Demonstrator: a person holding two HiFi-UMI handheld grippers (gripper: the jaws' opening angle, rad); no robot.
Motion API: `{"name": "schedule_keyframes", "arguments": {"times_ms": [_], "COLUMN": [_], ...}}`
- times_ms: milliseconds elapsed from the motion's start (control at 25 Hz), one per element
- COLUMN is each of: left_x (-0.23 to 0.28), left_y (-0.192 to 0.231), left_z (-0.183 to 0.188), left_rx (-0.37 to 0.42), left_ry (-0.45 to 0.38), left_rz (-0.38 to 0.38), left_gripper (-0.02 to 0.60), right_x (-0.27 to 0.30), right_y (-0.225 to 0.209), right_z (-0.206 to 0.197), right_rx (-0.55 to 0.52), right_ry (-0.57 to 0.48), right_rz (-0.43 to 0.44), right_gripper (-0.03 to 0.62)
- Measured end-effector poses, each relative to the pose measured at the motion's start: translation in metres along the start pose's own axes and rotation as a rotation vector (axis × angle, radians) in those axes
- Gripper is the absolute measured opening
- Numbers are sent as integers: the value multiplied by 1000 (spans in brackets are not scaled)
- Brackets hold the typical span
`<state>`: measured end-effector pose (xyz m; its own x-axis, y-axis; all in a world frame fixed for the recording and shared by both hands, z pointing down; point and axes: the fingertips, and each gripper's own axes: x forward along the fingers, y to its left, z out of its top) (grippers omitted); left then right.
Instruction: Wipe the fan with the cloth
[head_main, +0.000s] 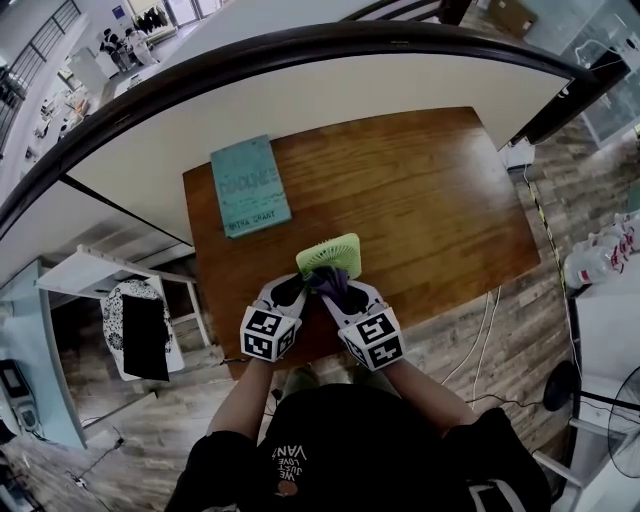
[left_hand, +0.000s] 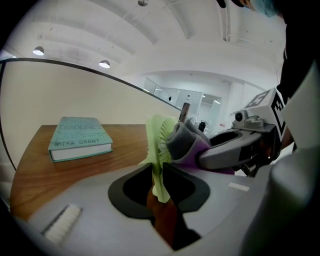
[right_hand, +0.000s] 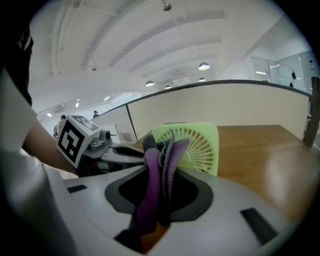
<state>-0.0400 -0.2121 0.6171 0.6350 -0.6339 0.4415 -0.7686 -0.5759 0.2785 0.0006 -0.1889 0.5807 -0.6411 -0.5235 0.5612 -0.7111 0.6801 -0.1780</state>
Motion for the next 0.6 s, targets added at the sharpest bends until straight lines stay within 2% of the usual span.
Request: {"name": "schedule_keyframes", "arguments": {"times_ms": [280, 600], "left_x": [-1, -1], "left_y": [2, 2], "left_z": [0, 0], "left_rx": [14, -5], "left_ry": [14, 6], "left_rz": [-1, 8], "left_gripper": [69, 69], "right_x": [12, -9], "right_y": [-6, -58], "right_z": [-2, -15], "right_rx": [-6, 66], "right_ry": [29, 35], "right_rz": [-11, -130], "right_gripper": [117, 117]}}
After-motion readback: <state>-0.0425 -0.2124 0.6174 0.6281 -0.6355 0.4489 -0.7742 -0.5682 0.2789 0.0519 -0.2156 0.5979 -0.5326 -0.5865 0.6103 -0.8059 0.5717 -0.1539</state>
